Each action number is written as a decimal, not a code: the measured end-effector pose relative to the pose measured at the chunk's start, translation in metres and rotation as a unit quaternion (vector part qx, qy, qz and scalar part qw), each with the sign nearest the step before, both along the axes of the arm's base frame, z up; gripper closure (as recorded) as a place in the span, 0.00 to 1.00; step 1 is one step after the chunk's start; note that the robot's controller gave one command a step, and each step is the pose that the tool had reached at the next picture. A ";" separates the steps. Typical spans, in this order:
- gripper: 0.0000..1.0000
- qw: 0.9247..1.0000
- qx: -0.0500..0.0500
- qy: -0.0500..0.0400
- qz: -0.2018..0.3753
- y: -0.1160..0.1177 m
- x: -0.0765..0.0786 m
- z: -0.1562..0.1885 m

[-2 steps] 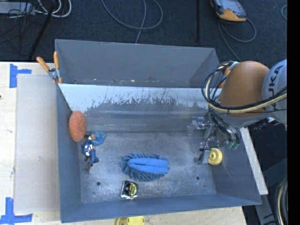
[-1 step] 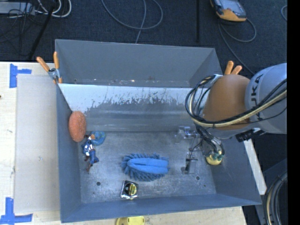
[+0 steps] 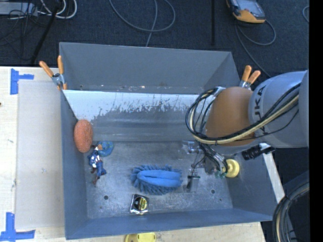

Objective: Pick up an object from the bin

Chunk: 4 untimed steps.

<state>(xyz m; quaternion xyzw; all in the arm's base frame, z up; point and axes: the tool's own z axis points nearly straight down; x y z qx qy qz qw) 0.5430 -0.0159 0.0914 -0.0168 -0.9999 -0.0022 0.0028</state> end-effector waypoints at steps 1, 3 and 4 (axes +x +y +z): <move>0.00 1.000 -0.002 -0.002 -0.015 -0.001 -0.025 -0.010; 0.00 1.000 -0.002 -0.002 0.019 0.058 -0.042 -0.022; 1.00 0.999 -0.003 -0.001 -0.045 0.055 -0.059 -0.022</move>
Offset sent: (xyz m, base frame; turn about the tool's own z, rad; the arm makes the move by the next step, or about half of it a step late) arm -0.0582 0.0313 -0.0213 0.0573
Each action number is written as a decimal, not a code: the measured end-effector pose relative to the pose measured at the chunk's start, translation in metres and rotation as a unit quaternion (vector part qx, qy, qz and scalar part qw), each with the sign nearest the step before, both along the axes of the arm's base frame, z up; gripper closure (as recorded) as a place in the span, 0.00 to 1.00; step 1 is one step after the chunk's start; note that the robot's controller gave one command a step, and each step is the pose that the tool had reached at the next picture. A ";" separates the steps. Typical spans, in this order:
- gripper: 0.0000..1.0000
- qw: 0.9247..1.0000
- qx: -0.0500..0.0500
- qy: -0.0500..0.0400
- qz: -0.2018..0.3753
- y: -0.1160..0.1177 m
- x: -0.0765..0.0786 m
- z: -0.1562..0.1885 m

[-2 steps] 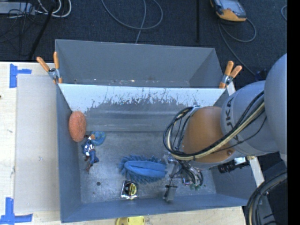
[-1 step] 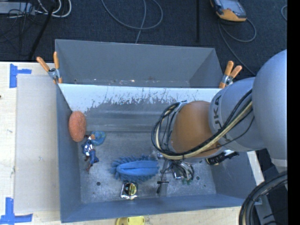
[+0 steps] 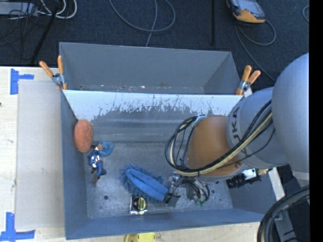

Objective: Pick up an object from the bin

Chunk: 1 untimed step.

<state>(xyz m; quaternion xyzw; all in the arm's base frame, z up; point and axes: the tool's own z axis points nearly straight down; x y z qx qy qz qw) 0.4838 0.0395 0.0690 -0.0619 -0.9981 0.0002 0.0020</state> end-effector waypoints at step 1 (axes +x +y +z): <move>1.00 1.000 0.000 0.000 0.000 0.000 0.000 0.000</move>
Offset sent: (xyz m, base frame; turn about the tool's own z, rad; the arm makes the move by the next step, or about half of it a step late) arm 0.0049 0.0279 0.0137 0.1009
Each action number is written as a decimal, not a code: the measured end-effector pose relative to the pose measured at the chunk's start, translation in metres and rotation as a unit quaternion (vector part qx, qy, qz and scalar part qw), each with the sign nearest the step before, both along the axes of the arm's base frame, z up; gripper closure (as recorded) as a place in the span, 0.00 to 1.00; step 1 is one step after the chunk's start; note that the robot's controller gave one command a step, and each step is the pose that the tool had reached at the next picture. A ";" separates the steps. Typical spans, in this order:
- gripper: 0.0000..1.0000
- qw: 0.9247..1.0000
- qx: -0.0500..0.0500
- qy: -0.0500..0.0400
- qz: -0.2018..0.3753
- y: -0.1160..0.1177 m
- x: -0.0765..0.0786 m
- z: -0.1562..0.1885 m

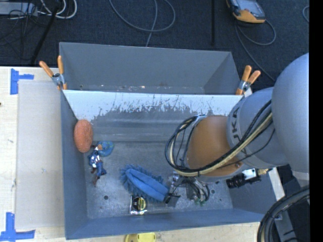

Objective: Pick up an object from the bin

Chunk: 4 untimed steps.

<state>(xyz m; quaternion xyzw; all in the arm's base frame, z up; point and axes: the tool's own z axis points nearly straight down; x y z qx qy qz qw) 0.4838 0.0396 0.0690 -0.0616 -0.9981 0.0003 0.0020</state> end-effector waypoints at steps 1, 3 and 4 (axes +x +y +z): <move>1.00 1.000 0.000 -0.001 -0.025 0.012 0.002 0.006; 0.00 0.999 0.000 -0.001 -0.040 0.021 -0.001 0.046; 0.00 0.998 0.000 -0.001 -0.063 0.031 0.001 0.020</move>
Offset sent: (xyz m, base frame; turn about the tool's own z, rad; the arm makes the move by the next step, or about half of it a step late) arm -0.0010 0.0211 0.0464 0.0835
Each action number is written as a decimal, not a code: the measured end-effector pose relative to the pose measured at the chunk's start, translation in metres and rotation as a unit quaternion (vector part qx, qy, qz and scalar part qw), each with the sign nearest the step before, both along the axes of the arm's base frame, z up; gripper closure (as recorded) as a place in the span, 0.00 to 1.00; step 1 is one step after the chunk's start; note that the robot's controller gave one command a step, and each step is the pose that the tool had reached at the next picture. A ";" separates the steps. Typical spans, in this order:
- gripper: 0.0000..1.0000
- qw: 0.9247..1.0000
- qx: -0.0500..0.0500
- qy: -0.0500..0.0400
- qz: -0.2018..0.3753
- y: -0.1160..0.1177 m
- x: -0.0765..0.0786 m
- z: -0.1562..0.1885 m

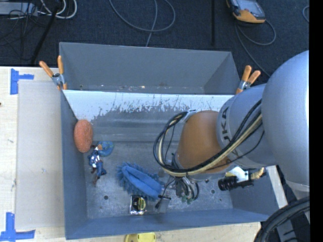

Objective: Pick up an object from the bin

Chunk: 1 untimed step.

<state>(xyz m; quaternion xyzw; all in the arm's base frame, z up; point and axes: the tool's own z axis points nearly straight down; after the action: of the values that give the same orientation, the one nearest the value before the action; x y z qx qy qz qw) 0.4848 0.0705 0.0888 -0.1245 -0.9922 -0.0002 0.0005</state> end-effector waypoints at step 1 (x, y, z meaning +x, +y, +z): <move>0.00 1.000 -0.001 0.000 -0.014 0.002 -0.012 -0.018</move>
Offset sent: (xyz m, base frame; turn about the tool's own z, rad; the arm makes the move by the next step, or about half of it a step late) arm -0.0123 0.0294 -0.0188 -0.2072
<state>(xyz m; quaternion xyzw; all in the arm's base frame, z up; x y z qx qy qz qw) 0.4733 0.0728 0.0712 -0.1385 -0.9904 0.0002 0.0000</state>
